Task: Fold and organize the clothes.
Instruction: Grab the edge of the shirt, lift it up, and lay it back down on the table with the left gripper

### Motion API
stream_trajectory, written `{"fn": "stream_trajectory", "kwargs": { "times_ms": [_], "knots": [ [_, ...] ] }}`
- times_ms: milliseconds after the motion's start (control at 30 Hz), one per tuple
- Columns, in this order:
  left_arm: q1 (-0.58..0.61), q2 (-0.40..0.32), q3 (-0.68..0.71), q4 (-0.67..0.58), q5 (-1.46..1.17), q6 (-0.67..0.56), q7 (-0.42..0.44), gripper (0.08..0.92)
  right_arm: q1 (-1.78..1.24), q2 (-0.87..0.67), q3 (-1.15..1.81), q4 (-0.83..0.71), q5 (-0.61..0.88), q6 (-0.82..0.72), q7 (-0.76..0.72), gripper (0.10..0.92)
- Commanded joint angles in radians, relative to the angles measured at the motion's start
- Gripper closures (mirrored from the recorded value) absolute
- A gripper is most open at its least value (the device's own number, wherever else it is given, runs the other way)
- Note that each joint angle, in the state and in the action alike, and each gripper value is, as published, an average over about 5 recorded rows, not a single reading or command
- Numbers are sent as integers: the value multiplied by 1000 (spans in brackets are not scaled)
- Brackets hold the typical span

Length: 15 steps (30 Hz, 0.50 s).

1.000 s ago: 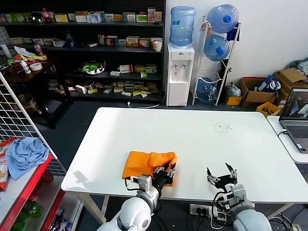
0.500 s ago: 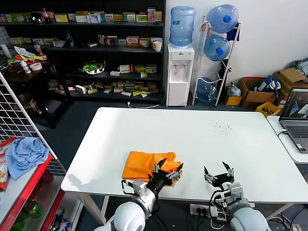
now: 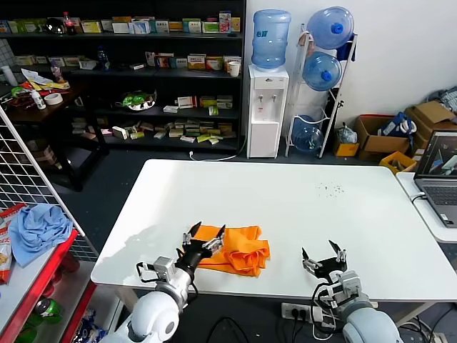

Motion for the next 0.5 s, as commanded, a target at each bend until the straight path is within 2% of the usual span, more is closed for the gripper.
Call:
{"fn": "stream_trajectory", "kwargs": {
  "times_ms": [33,233,500],
  "knots": [
    [10,34,-104,94,-132,256,-7,177,-4,-4,4,1,6,2,-3,203],
    [-3,30,-113,120,-171,325,71,177,-7,-10,8,4,10,1,-5,203],
    [-36,13,-102,170,-175,343,77,177,-16,-7,8,8,10,3,-7,203]
  ]
}}
